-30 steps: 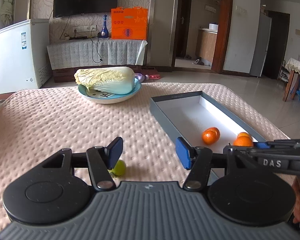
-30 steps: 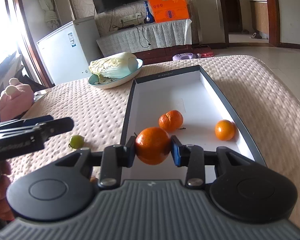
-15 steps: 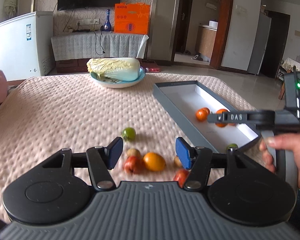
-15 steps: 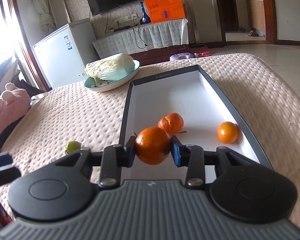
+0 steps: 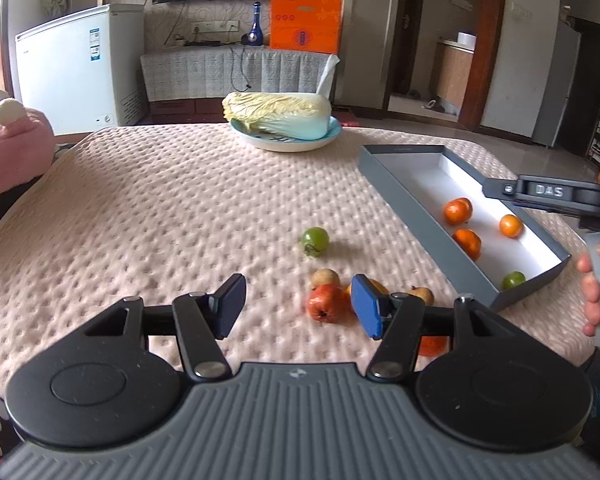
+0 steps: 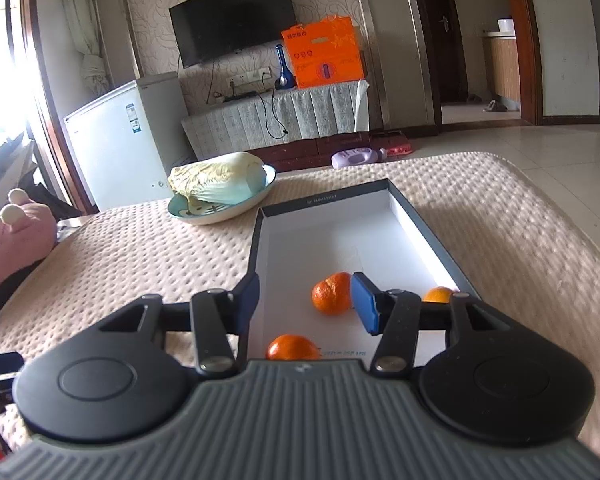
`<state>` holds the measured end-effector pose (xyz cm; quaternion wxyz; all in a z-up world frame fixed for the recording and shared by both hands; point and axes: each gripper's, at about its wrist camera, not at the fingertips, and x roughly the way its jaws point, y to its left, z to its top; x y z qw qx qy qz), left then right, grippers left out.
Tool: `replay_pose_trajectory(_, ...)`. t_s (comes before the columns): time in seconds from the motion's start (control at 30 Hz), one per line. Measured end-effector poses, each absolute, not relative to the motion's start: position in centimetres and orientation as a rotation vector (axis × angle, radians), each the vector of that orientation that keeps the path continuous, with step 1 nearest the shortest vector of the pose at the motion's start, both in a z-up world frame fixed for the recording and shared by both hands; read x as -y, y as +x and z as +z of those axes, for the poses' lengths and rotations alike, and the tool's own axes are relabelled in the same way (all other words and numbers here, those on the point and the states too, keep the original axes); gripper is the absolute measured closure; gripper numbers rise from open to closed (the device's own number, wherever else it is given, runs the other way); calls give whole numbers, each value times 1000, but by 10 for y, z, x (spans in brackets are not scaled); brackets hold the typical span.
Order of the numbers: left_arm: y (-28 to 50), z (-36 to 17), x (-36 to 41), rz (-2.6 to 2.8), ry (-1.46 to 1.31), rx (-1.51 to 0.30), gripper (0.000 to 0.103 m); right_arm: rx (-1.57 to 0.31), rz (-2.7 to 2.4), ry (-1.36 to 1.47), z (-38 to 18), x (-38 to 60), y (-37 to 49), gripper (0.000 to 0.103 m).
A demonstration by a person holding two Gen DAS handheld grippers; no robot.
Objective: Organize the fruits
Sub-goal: 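Move the left tool to a red pomegranate while the right tool approaches a red apple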
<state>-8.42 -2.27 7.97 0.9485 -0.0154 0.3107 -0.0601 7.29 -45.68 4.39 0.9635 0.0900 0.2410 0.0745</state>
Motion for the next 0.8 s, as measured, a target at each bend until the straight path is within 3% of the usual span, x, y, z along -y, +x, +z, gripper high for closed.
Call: replay_pose_trajectory(0.8, -66, 72, 23, -101, -31, -634, 39, -431, 198, 161, 62, 467, 9, 50)
